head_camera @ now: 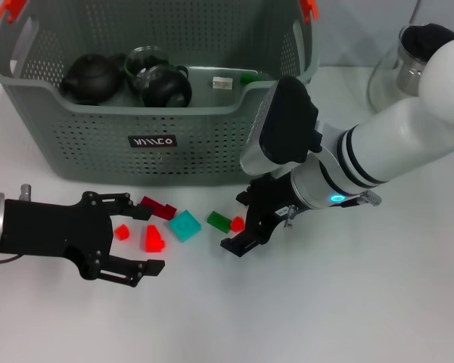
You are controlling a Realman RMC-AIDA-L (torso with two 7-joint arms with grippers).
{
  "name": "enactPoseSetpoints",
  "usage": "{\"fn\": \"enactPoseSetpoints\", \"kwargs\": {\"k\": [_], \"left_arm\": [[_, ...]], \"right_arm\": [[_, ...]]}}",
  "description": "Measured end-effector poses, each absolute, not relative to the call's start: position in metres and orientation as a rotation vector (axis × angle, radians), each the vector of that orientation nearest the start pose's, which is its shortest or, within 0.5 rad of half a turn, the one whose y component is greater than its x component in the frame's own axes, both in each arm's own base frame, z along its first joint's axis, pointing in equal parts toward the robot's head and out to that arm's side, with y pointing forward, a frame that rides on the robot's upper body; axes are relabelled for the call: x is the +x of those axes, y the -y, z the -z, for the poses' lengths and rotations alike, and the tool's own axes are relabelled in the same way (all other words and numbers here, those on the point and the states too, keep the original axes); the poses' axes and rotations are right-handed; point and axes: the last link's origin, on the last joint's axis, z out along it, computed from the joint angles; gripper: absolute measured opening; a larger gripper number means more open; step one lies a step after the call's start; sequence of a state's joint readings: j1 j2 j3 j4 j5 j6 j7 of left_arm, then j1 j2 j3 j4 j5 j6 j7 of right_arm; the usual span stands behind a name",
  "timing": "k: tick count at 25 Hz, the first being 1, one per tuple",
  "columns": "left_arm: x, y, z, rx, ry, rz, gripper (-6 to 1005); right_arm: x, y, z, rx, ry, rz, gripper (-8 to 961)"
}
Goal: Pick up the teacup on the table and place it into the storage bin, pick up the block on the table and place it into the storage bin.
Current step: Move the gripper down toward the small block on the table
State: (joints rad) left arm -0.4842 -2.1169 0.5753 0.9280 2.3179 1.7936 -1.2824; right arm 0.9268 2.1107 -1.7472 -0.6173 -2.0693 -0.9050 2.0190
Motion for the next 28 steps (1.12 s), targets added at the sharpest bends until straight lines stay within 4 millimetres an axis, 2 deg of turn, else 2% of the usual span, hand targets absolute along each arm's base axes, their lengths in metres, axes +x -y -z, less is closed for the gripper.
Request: {"fn": "enactPoseSetpoints", "kwargs": {"k": [28], "left_arm": [[-0.2767, -0.2966, -0.0255, -2.916, 0.38, 0.395, 903]], "right_arm": [[0.1458, -0.3822, 0.1291, -2.934, -0.323, 0.317, 931]]}}
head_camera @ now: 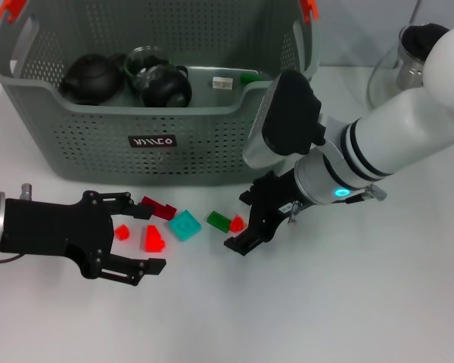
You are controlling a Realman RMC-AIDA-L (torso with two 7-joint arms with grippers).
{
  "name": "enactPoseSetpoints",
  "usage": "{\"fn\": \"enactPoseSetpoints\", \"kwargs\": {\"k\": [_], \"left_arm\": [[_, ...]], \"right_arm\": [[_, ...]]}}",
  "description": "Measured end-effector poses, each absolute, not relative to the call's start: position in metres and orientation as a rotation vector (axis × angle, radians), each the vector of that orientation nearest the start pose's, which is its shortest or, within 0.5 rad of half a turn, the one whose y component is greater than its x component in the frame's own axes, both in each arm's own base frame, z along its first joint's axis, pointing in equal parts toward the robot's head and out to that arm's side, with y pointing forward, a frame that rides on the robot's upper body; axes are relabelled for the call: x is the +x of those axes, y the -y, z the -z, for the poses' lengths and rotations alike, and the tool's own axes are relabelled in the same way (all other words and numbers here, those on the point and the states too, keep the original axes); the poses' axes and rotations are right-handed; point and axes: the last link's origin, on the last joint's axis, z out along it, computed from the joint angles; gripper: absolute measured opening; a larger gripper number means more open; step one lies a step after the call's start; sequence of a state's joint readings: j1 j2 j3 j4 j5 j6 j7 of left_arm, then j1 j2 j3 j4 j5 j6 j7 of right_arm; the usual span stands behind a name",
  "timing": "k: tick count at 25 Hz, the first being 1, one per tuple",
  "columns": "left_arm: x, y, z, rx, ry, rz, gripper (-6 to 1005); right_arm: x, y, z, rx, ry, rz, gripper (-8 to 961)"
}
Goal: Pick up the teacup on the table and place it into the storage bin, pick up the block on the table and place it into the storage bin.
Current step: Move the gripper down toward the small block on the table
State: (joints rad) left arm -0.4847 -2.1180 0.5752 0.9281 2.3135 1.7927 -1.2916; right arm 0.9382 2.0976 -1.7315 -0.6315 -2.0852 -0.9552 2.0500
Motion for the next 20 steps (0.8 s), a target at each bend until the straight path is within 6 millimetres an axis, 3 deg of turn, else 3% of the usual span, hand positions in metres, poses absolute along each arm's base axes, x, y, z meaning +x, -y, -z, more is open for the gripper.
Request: {"fn": "enactPoseSetpoints", "kwargs": {"k": [7, 17, 20], "left_arm": [[-0.2765, -0.2967, -0.0249, -2.914, 0.381, 0.395, 904], [-0.2765, -0.2967, -0.0246, -2.914, 0.375, 0.395, 904], [-0.2766, -0.2965, -0.0238, -2.915, 0.377, 0.397, 904]], "right_arm": [[0.1503, -0.387, 0.126, -2.896, -0.357, 0.342, 878], [0.1499, -0.3892, 0.1287, -2.871, -0.349, 0.32, 688], [0.1512, -0.3895, 0.1295, -2.863, -0.354, 0.315, 691]]}}
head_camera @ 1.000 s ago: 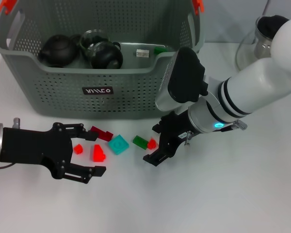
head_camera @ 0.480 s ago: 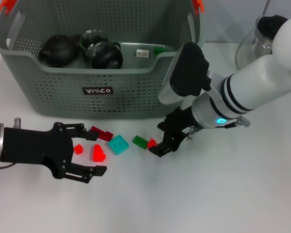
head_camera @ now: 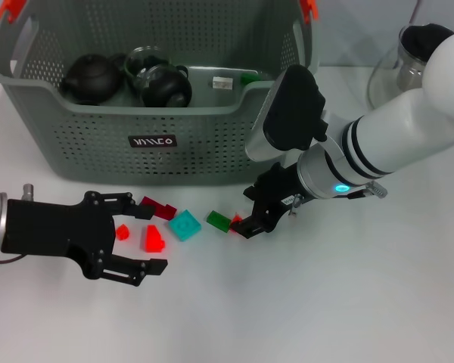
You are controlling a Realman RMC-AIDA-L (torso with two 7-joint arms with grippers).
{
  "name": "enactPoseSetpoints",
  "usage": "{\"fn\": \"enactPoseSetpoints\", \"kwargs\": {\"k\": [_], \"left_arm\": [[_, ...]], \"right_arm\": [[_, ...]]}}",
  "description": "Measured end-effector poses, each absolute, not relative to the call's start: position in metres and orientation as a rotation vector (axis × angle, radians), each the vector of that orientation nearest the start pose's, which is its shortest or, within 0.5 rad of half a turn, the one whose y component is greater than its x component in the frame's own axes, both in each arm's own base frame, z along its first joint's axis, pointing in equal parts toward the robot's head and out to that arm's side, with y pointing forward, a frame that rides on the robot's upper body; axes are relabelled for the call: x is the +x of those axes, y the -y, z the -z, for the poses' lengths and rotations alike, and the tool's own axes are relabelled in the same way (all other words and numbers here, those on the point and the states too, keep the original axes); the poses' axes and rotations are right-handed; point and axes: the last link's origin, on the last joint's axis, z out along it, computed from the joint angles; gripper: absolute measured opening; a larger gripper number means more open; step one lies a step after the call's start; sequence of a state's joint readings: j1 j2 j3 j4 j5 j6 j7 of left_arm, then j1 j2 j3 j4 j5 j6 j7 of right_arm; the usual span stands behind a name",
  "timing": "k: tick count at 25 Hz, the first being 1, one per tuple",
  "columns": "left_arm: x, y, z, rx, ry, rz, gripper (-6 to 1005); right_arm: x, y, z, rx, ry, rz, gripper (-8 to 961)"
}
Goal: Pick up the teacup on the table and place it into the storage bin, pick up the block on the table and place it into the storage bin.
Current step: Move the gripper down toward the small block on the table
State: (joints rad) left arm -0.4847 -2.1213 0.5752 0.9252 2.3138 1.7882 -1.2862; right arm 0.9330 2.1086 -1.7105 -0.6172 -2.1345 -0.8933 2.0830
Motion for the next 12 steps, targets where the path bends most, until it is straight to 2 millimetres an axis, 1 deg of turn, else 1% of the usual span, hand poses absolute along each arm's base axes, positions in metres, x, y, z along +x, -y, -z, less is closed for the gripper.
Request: {"fn": "enactPoseSetpoints", "kwargs": {"k": [12], "left_arm": [[-0.2752, -0.2979, -0.0233, -2.914, 0.373, 0.404, 904]], "right_arm": [[0.1531, -0.3888, 0.1302, -2.866, -0.353, 0.325, 695]]}}
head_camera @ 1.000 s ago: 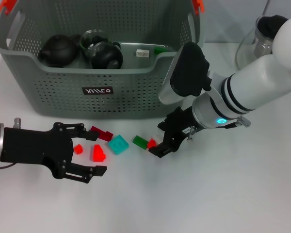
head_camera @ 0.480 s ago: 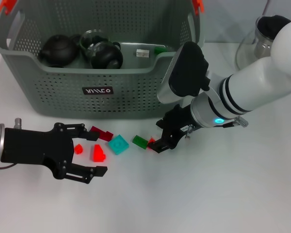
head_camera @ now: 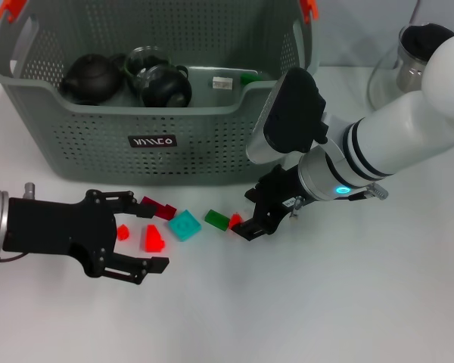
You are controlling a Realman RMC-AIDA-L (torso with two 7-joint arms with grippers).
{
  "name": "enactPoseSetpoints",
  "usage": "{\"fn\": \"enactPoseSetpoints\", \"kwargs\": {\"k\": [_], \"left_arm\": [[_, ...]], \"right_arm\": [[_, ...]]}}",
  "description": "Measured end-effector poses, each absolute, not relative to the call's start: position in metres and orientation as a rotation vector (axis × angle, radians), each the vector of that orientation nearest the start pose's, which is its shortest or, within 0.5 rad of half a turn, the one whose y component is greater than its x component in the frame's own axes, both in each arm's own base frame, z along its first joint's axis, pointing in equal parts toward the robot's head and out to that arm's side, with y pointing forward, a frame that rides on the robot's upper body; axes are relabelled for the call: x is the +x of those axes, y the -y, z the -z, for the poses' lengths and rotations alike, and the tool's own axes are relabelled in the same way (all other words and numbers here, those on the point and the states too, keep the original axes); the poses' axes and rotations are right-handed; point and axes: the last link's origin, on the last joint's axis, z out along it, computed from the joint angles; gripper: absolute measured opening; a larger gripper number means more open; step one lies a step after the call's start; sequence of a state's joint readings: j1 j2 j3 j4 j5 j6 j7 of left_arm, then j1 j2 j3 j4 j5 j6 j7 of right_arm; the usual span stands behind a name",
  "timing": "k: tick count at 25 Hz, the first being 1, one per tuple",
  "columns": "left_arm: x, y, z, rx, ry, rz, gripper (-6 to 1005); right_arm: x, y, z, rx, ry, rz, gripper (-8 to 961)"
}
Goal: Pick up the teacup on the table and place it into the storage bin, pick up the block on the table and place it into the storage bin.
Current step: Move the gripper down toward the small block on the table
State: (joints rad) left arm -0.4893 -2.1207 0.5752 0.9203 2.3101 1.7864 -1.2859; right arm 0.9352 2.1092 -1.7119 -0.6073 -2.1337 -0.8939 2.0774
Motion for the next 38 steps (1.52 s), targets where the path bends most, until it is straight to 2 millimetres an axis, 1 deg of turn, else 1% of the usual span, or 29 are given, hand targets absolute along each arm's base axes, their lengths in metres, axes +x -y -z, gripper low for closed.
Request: {"fn": "enactPoseSetpoints", "kwargs": {"k": [10, 15, 21, 32, 38], "left_arm": [[-0.273, -0.3003, -0.0236, -2.916, 0.367, 0.404, 903], [-0.2725, -0.301, -0.0241, -2.916, 0.363, 0.403, 903], [-0.2724, -0.3012, -0.0242, -2.916, 0.363, 0.403, 903], [-0.2727, -0.3011, -0.0237, -2.916, 0.364, 0.404, 903], [-0.2727, -0.3011, -0.0237, -2.916, 0.363, 0.404, 903]], "right_arm": [[0.1541, -0.3887, 0.1303, -2.865, -0.356, 0.328, 694], [0.1555, -0.388, 0.1311, -2.866, -0.361, 0.333, 508], [0.1551, -0.3879, 0.1313, -2.866, -0.362, 0.333, 493], [0.1565, -0.3874, 0.1314, -2.865, -0.373, 0.334, 404], [0.1568, -0.3864, 0.1313, -2.871, -0.381, 0.333, 277]]}}
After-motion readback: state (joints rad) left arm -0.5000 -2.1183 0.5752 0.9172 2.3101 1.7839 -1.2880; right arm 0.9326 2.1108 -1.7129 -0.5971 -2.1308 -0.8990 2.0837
